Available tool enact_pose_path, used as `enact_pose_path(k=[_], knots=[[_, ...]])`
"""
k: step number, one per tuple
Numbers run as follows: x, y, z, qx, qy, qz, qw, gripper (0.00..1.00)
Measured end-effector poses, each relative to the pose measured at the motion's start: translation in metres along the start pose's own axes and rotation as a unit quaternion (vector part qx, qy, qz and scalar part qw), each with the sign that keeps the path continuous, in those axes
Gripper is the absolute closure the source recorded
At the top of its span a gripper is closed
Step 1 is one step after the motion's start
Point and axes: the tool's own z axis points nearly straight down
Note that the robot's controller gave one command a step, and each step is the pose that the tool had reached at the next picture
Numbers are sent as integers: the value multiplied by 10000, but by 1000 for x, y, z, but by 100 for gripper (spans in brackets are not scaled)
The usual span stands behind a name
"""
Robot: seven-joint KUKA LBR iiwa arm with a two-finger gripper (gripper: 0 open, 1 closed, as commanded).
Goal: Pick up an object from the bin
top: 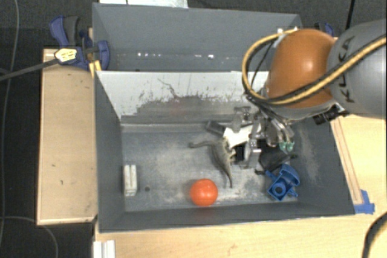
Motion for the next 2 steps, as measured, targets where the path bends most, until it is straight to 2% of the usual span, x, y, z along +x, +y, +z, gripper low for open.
enact_pose_path(k=[1,2], knots=[[-2,0,-5,0,-42,2,10000,0],[-29,-32,50,0,-58,87,9999,0]])
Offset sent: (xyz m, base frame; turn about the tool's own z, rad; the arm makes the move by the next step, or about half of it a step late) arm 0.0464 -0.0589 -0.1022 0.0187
